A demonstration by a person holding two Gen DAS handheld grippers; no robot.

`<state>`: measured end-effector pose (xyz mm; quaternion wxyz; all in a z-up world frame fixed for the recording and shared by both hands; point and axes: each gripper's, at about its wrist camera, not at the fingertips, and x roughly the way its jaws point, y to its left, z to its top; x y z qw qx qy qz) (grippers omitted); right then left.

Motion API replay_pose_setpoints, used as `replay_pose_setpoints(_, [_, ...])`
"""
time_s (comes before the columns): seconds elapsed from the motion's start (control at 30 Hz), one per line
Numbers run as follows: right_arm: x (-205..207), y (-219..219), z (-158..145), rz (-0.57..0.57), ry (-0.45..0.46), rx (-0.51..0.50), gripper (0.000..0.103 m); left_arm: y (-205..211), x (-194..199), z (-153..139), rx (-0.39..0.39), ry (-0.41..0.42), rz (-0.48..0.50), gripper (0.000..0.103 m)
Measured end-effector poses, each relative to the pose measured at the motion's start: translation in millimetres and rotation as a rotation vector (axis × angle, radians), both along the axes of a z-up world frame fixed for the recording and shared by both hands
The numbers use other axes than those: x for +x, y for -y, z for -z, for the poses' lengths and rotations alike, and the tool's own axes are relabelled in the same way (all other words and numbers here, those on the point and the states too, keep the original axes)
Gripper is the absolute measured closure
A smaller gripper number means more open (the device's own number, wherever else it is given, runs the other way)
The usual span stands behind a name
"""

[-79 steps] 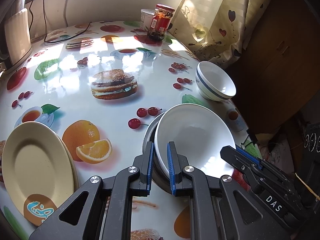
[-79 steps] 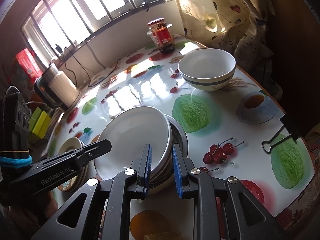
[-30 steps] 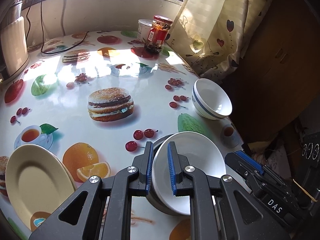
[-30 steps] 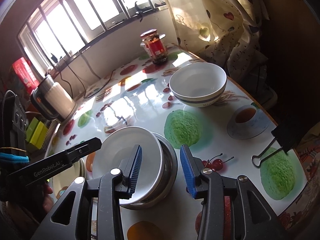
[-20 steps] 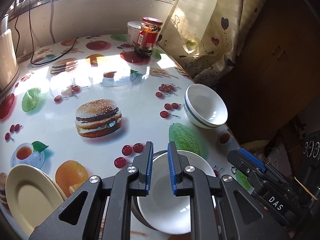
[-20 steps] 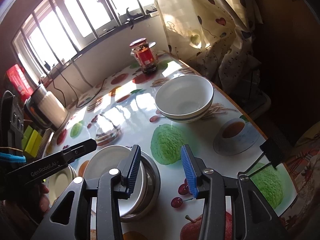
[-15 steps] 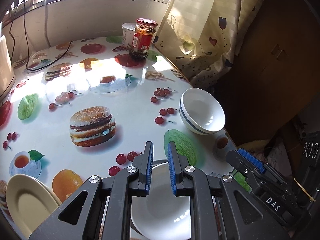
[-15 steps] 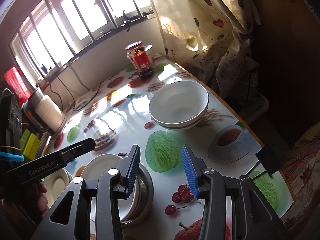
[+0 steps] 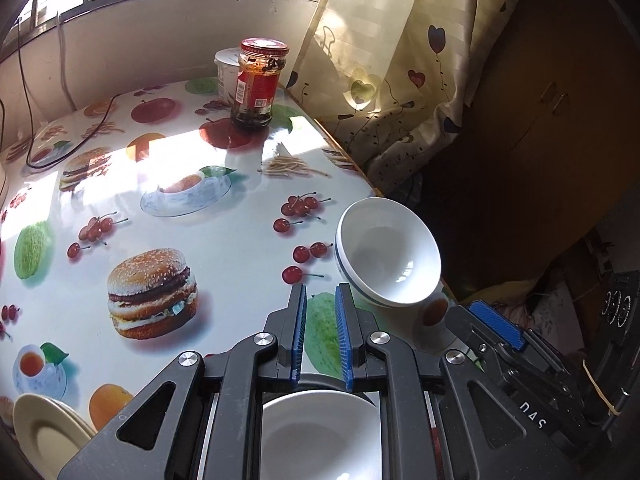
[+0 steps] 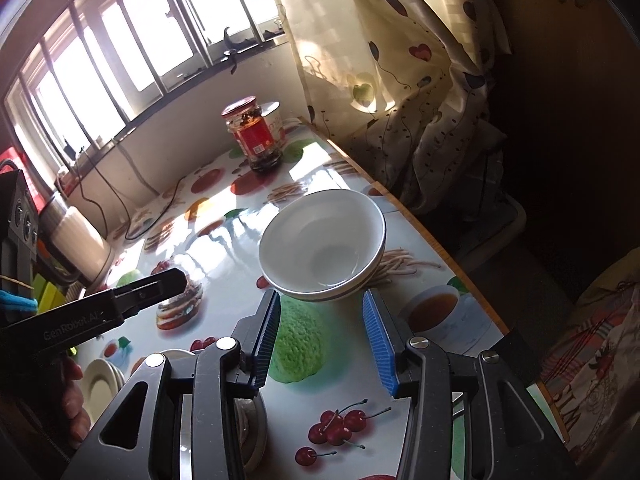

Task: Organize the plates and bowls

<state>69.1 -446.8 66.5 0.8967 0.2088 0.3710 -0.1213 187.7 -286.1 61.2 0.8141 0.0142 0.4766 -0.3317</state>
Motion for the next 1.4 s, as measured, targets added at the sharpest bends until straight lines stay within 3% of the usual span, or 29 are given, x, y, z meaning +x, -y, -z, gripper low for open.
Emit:
replay_pose_setpoints(0.27, [9, 25, 4, 0.031, -0.011, 0.011, 0.06, 28, 10, -4, 0.012, 0.011, 0.028, 0.088])
replay_pose_setpoints(0.53, [23, 44, 11, 0.037, -0.037, -0.004, 0.06, 56, 18, 7, 0.073, 0.003, 0.049, 0.088])
replay_pose_setpoints(1.13, [47, 53, 27, 0.006, -0.065, 0.01, 0.06, 75, 37, 35, 0.15, -0.065, 0.026, 0.088])
replay_pose_setpoints(1.4, [51, 55, 30, -0.001, -0.072, 0.016, 0.069, 80, 36, 41, 0.152, -0.075, 0.042, 0.088])
